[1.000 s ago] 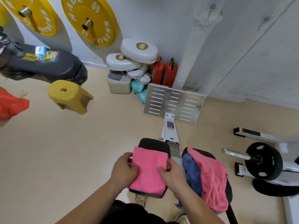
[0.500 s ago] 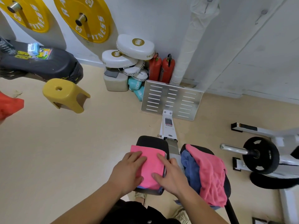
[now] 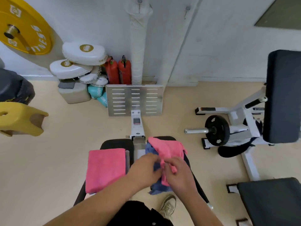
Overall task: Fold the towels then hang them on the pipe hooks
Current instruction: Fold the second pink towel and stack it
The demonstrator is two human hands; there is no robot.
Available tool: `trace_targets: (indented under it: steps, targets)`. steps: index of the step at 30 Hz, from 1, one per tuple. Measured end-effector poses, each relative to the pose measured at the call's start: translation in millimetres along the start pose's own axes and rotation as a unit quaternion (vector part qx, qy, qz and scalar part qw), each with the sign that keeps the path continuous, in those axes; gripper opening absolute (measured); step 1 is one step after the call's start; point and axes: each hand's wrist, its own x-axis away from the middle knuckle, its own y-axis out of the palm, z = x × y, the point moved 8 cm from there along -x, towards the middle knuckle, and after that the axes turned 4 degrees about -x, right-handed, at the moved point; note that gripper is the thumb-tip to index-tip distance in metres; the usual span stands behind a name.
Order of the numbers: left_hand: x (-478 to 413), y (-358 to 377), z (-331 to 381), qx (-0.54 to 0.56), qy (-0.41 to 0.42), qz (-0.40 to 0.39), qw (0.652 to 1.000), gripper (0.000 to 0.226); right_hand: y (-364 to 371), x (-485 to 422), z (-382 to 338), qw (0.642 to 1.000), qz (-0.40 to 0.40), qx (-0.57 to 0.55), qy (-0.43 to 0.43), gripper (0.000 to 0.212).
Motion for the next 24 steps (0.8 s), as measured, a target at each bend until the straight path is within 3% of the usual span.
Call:
trace_targets:
  steps: [2,5,8,10,13,15,19,21,24]
  targets:
    - [-14,31,18,-0.011,-0.006,-0.049,0.999,0.016,-28,15,27,0.998,0.042,-0.035,0.041,0.017]
    - [-26,57,11,-0.024,-0.058,-0.027,0.998,0.040,-45,34,65,0.991,0.030,-0.072,0.108,0.019]
    - [-23,65,6,-0.048,-0.094,-0.019,0.994,0.009,-54,47,88,0.985,-0.003,-0.098,0.142,0.018]
    - [-18,63,8,-0.024,-0.113,-0.004,0.993,0.023,-62,50,94,0.985,-0.020,-0.105,0.138,0.016]
    - [1,41,25,0.110,-0.132,0.060,0.983,0.009,-76,45,91,0.987,-0.054,-0.102,0.113,0.012]
    - [17,30,40,0.231,-0.160,0.100,0.954,0.007,-84,41,78,0.984,-0.095,-0.122,0.083,0.019]
    - [49,7,90,0.410,-0.155,0.204,0.875,0.011,-104,44,35,0.977,-0.164,-0.134,-0.015,0.056]
    - [65,-5,119,0.444,-0.131,0.254,0.849,0.006,-117,51,15,0.972,-0.172,-0.142,-0.070,0.054]
    - [84,-17,152,0.503,-0.096,0.306,0.802,0.007,-145,67,-5,0.968,-0.147,-0.157,-0.126,0.031]
